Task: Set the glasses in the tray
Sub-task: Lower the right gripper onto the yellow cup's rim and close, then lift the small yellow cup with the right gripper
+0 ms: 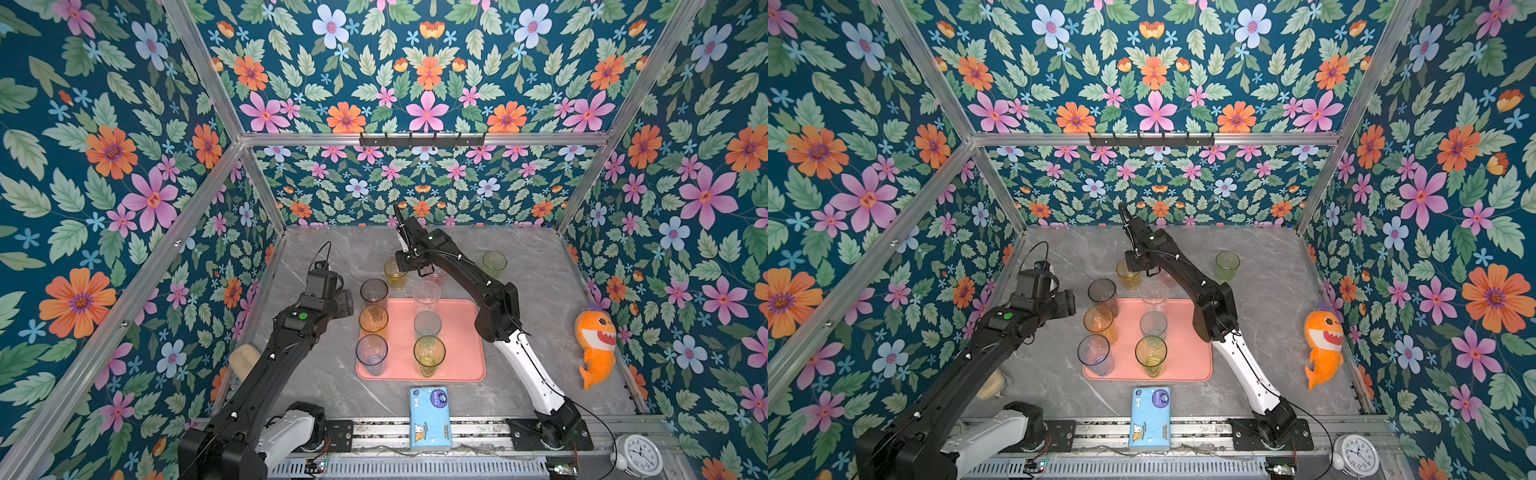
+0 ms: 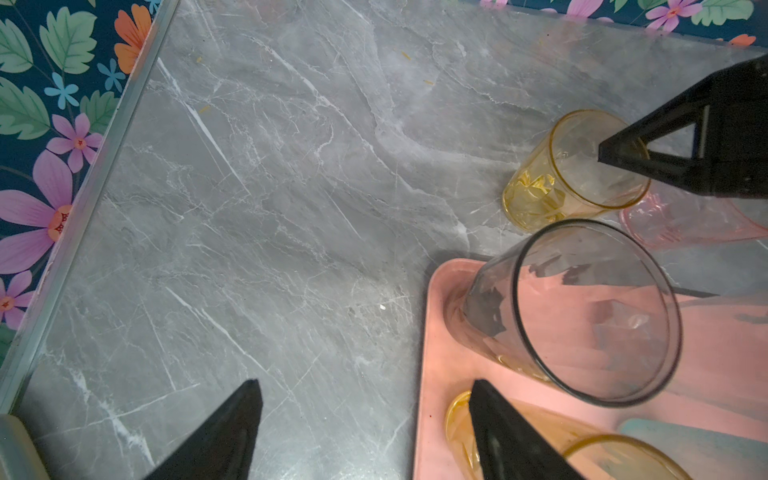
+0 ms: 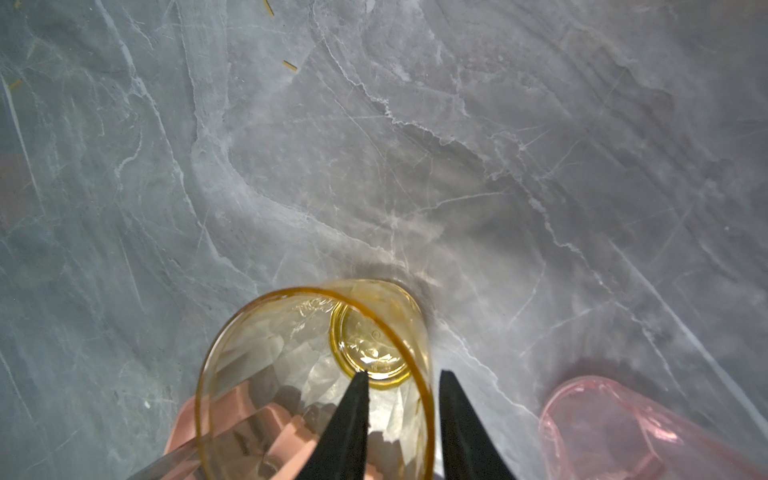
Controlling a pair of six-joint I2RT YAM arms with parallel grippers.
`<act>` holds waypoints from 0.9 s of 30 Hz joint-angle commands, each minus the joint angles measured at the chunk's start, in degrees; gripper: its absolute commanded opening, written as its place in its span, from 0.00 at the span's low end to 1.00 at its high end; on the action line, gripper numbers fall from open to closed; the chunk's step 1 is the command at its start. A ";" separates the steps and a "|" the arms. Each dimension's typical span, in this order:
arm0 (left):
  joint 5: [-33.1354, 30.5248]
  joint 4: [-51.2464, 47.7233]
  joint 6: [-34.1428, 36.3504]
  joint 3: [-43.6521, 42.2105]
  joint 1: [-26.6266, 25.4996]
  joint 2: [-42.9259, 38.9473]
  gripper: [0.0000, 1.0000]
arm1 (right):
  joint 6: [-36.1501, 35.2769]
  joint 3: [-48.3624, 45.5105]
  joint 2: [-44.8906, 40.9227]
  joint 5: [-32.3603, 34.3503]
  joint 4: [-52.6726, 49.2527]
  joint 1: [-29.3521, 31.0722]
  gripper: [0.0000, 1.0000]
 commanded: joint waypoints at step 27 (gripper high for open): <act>-0.13 0.55 0.79 0.01 0.04 0.02 0.81 | -1.45 0.34 -2.85 3.13 -0.75 0.06 0.02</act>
